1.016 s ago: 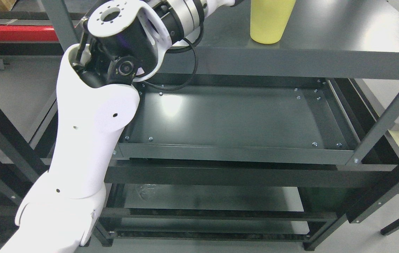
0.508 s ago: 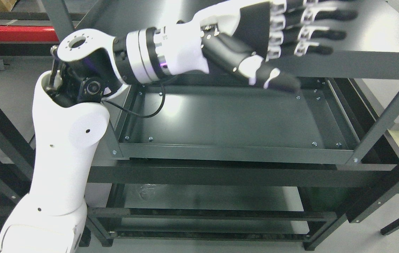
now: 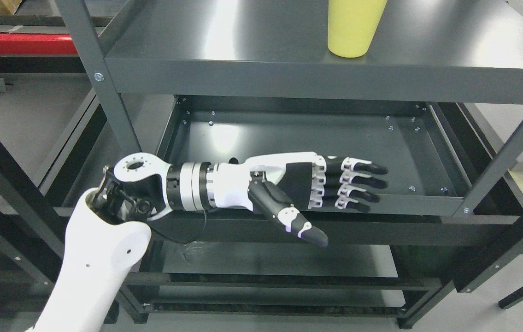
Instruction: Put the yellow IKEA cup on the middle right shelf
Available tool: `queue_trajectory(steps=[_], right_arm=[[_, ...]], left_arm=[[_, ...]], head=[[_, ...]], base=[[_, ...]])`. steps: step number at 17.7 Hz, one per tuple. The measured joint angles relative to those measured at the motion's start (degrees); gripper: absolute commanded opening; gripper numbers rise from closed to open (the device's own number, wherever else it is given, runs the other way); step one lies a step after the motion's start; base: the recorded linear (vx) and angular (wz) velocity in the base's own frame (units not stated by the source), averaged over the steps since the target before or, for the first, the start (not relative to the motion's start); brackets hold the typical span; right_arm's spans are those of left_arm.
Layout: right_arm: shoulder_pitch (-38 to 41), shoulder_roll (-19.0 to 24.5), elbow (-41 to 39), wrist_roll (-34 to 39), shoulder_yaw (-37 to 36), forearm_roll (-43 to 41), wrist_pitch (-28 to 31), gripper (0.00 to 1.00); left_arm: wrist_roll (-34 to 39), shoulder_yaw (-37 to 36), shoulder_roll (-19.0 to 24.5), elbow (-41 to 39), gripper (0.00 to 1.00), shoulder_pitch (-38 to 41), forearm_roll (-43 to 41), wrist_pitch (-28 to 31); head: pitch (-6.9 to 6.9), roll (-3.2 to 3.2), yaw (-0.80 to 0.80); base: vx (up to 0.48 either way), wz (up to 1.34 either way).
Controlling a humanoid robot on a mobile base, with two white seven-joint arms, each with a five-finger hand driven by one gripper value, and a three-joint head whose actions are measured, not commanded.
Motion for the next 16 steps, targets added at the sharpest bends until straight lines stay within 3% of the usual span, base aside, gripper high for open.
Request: queue_trajectory(steps=[3,7,12,16], right_arm=[[0.01,0.00,0.00,0.00,0.00,0.00,-0.01,0.99],[0.00,0.00,0.00,0.00,0.00,0.00,-0.02,0.99],[0.01,0.00,0.00,0.00,0.00,0.00,-0.02,0.99],[0.00,0.00,0.00,0.00,0.00,0.00,-0.02,0.99]], left_arm=[[3.01,0.54,-2.27,4.03,0.99,5.08,-8.77,-13.31],[17.59,3.61,-4.92,10.25,0.99,9.06,-19.18,-31.06],[41.74,6.57,-6.92,14.43,0.99,11.33,-25.18,-36.31],[50.38,6.52,-7.97,16.48,0.99,13.01,-27.35,-37.46]], head=[[0.00,0.00,0.00],[0.00,0.00,0.00],[0.00,0.00,0.00],[0.00,0.00,0.00]], base=[[0.000,0.00],[0.000,0.00],[-0.002,0.00],[-0.006,0.00]])
